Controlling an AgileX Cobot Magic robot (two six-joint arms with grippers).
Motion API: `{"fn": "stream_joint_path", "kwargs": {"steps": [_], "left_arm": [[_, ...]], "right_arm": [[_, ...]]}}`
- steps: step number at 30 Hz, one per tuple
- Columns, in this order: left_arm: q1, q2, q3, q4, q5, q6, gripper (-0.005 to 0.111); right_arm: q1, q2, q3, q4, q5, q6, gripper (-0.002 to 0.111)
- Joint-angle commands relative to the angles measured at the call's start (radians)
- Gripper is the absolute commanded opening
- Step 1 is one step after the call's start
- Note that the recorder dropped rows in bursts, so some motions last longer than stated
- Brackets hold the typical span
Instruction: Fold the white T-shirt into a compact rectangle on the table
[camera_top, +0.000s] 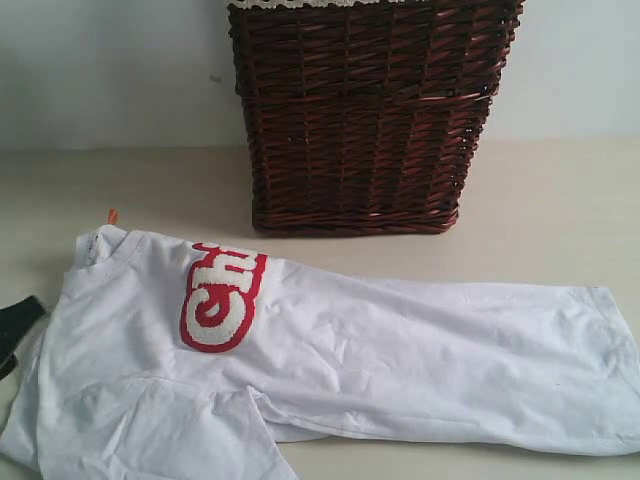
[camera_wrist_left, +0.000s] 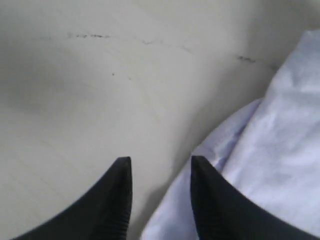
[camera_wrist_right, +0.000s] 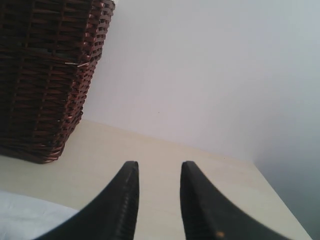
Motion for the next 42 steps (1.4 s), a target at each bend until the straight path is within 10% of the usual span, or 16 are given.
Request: {"fn": "stream_joint_path", "kwargs": {"steps": [1,11,21,27,42], "left_arm": [[0.001,-0.062,0.0,-0.005,0.085,-0.234,0.026],[0.001,-0.038,0.049,-0.005,0.207,-0.723,0.028],[0.001,-0.126,0.121,0.022,0.202,-0.315,0.028],[0.034,-0.216,0.181,-0.005,0.226,-0.641,0.052],[0.067,-0.216,0.289,0.053,0.301,-0.655,0.039]], "right_arm": [[-0.004,-0.005,0.005,0.003,-0.003,0.003,0.03],[-0.004,-0.005,0.005,0.003,-0.003,0.003,0.03],[-0.004,-0.005,0.005,0.003,-0.003,0.003,0.03],[-0.004,-0.005,0.005,0.003,-0.003,0.003,0.03],[-0.004,-0.005,0.005,0.003,-0.003,0.003,0.03]]}}
